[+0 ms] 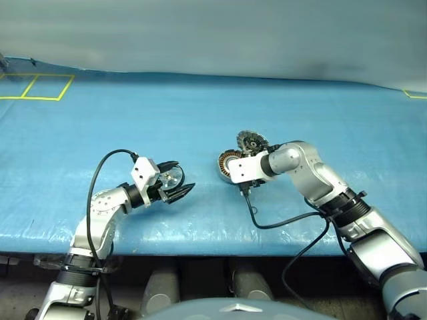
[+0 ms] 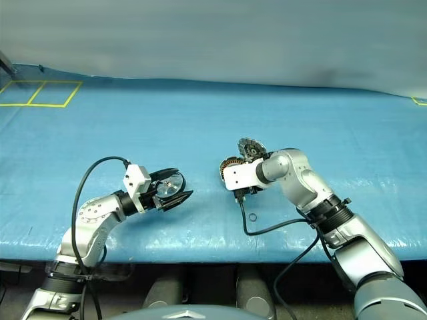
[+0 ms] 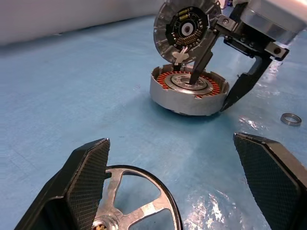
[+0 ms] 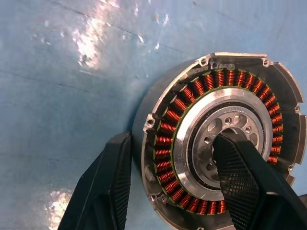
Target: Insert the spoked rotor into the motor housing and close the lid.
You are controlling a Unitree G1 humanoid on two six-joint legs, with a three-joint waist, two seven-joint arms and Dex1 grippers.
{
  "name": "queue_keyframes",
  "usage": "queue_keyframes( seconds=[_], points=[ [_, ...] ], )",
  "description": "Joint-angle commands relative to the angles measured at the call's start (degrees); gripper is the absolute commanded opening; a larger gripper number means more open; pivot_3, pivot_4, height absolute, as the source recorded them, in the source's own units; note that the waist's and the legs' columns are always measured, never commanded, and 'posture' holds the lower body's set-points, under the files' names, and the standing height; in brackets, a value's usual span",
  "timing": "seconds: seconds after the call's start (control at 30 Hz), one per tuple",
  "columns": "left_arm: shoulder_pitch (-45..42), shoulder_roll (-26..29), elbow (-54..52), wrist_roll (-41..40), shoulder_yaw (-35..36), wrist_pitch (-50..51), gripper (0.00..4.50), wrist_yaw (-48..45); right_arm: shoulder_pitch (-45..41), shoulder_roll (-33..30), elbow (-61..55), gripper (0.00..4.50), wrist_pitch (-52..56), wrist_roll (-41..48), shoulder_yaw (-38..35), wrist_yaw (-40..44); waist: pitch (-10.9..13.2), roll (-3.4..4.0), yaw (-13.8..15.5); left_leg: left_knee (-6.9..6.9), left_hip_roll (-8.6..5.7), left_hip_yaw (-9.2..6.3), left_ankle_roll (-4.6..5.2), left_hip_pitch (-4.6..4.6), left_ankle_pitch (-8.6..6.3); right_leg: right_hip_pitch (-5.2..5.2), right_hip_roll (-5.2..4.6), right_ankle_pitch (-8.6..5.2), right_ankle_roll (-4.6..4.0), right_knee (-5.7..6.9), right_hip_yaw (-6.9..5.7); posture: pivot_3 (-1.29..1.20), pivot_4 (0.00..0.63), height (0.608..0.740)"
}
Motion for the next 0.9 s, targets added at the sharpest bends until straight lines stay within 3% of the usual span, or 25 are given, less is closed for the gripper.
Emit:
queue_keyframes(
  seconds=[0.03, 0.43, 0.67, 0.9],
  points=[
    [0.2, 1.6, -3.5, -1.5, 2.9, 0.8, 4.5, 0.5, 0.4, 0.3, -5.6, 2.2, -2.9, -2.5, 2.1, 0.6, 0.0, 0.0, 0.0, 0.0, 0.0, 0.0, 0.0, 0.0, 0.0, 0.0, 0.0, -0.04, 0.05, 0.01, -0.01, 0.0, 0.15, 0.74],
    [1.0, 2.3, -5.4, -1.9, 4.1, 2.2, 4.5, 1.6, -2.4, 1.3, -8.0, 2.2, -14.7, -10.7, 8.2, 3.7, 0.0, 0.0, 0.1, 0.05, 0.0, 0.03, -0.01, 0.01, 0.01, 0.02, -0.03, -0.22, -0.03, 0.01, -0.02, 0.0, 0.15, 0.74],
    [2.1, 1.4, -6.5, -1.8, 3.4, 2.5, 4.5, 2.3, -0.3, 3.4, -11.3, 2.2, -13.2, -6.4, 7.7, 9.3, 0.0, 0.0, 0.2, 0.01, 0.0, -0.03, -0.02, 0.01, 0.0, 0.03, -0.02, -0.05, -0.18, 0.01, -0.07, 0.0, 0.15, 0.74],
    [2.0, 1.3, -6.6, -1.8, 3.0, 2.9, 4.5, 2.4, 0.8, 3.8, -9.1, 2.2, -13.2, -6.8, 7.4, 8.9, 0.0, -0.01, 0.2, 0.09, 0.0, -0.02, -0.02, 0.04, 0.0, 0.09, -0.04, -0.16, -0.29, 0.01, -0.08, 0.0, 0.15, 0.74]
  ],
)
